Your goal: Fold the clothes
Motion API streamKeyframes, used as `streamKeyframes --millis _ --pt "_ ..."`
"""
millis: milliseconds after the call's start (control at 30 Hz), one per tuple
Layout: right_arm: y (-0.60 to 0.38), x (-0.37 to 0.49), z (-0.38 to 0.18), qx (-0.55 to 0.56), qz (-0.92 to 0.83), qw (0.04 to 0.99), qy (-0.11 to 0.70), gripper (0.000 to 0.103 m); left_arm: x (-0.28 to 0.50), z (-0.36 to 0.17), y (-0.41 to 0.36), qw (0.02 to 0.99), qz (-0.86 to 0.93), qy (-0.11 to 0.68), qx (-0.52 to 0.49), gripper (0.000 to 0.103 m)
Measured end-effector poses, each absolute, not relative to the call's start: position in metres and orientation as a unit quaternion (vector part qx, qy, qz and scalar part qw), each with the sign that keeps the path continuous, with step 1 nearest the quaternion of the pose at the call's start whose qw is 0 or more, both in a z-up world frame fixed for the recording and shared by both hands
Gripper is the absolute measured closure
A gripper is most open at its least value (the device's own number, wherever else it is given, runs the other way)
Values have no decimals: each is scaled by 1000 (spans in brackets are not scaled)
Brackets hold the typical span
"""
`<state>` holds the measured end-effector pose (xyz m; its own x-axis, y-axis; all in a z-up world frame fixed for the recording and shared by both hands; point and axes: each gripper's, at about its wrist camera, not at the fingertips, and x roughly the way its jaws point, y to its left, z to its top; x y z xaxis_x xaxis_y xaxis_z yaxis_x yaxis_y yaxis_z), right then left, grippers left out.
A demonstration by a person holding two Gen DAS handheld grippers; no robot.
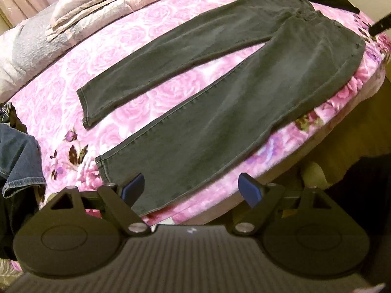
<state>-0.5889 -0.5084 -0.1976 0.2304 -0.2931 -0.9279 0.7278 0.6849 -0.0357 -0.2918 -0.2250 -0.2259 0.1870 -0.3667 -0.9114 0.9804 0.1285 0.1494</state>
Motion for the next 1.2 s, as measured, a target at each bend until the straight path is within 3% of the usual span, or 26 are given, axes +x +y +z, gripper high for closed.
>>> streamKeyframes --millis 700,1200 --pt "-593 -676 -230 210 -285 740 572 2 -387 -215 -315 640 -516 361 439 22" --pt "-606 -692 -263 196 -257 733 599 2 -402 -240 -327 611 -518 361 479 22"
